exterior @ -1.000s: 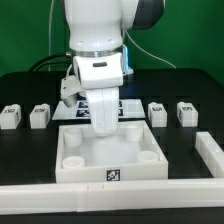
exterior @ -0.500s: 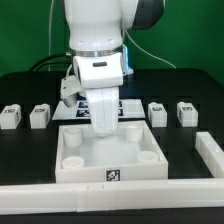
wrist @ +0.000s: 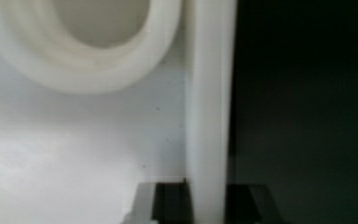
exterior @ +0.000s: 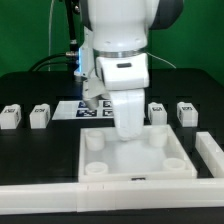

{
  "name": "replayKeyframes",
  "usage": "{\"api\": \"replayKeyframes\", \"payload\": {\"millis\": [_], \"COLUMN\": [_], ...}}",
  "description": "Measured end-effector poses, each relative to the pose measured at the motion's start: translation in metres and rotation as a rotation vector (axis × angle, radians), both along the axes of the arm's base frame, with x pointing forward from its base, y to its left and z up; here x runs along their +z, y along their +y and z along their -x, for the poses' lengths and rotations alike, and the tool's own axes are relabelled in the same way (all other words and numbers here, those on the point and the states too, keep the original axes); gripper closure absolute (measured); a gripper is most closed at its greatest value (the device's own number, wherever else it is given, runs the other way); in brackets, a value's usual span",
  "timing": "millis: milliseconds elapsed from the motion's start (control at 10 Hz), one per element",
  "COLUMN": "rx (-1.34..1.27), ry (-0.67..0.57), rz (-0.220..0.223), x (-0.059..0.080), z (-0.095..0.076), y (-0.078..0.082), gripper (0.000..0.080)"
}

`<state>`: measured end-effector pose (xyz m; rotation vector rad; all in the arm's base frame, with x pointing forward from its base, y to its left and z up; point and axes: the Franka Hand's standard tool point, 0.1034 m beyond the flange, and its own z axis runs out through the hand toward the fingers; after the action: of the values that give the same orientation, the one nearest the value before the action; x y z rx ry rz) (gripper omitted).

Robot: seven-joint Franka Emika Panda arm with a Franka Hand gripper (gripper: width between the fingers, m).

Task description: Assemble one leg

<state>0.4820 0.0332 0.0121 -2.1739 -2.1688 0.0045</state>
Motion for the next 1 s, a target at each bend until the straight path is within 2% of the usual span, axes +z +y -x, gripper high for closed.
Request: {"api": "replayKeyframes", "payload": {"millis": [100, 300, 500, 900, 1000], "rx": [-0.009, -0.015, -0.011, -0.019, -0.02], "ry": [-0.006, -0.003, -0.003, -0.007, -0.007], "rz": [-0.005, -0.009, -0.013, -0.013, -0.013], "x": [0.0, -0.002, -0.002, -0.003, -0.003], "z": [-0.006, -0.008, -0.008, -0.008, -0.008], "y": [0.014, 0.025, 0.03, 0.029, 0.029], "gripper": [0.0734, 0.0735, 0.0735, 0.0735, 0.0552]}}
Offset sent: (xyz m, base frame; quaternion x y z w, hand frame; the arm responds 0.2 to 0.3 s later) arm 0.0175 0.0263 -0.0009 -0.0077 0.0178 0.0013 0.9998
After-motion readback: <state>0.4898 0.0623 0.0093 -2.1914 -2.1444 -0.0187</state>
